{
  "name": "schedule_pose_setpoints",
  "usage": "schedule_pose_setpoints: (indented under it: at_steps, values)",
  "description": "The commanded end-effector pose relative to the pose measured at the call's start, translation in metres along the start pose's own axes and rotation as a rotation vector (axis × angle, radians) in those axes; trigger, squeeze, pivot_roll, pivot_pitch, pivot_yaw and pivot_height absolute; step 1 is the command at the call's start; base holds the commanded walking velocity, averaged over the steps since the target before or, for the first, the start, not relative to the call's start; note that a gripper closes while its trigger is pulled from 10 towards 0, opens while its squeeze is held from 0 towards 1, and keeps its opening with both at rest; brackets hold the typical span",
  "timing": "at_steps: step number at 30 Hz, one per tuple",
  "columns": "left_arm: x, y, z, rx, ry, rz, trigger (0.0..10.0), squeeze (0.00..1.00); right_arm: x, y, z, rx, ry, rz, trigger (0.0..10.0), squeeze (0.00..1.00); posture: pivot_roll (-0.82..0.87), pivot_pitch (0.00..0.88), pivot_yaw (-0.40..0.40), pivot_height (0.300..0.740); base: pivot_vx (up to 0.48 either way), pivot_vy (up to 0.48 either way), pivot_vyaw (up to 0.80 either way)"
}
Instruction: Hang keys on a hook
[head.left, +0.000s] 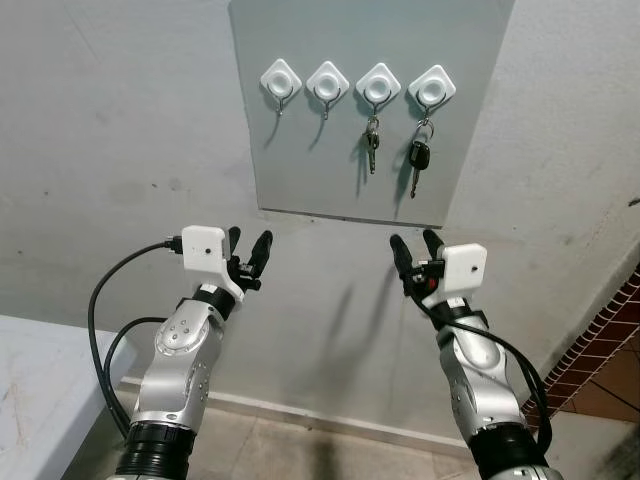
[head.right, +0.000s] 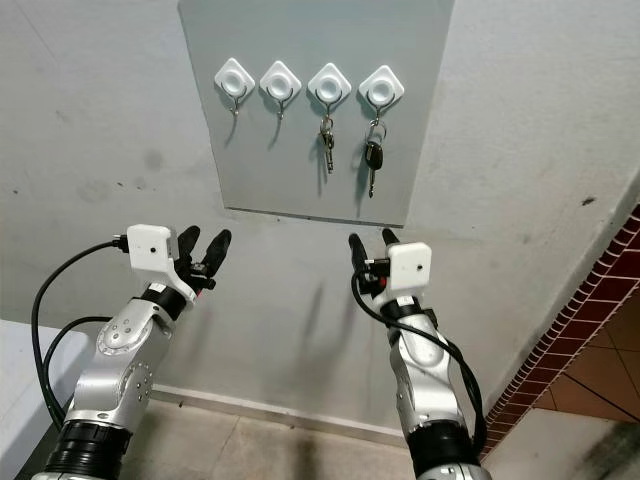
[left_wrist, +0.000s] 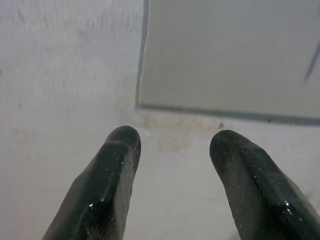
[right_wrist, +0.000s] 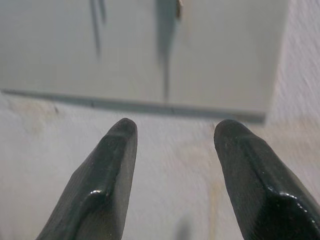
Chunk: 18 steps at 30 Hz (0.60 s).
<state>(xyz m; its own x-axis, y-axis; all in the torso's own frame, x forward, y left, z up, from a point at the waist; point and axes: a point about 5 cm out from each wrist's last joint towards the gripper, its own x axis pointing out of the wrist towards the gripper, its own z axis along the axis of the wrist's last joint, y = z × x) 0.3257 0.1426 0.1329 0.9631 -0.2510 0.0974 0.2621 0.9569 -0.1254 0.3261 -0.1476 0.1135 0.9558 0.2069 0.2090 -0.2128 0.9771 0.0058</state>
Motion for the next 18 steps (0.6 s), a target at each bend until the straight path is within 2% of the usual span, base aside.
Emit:
schedule_pose_setpoints:
  at_steps: [1,10,18]
  values:
    - [-0.004,0.006,-0.008,0.002,0.019,0.029,10.0,0.00,0.000,-0.001,0.003,-0.007,-0.007,-0.006,10.0,0.00,0.13,0.000,0.057,0.740,0.000,0.000,0.00]
    - [-0.011,0.015,-0.027,0.005,0.063,0.066,10.0,0.00,-0.014,-0.007,-0.009,-0.009,0.035,-0.048,10.0,0.00,0.11,0.000,0.065,0.740,0.000,0.000,0.00]
    - [-0.012,0.018,-0.036,-0.002,0.076,0.091,10.0,0.00,-0.025,-0.008,-0.022,-0.013,0.082,-0.072,10.0,0.00,0.11,0.000,0.072,0.740,0.000,0.000,0.00]
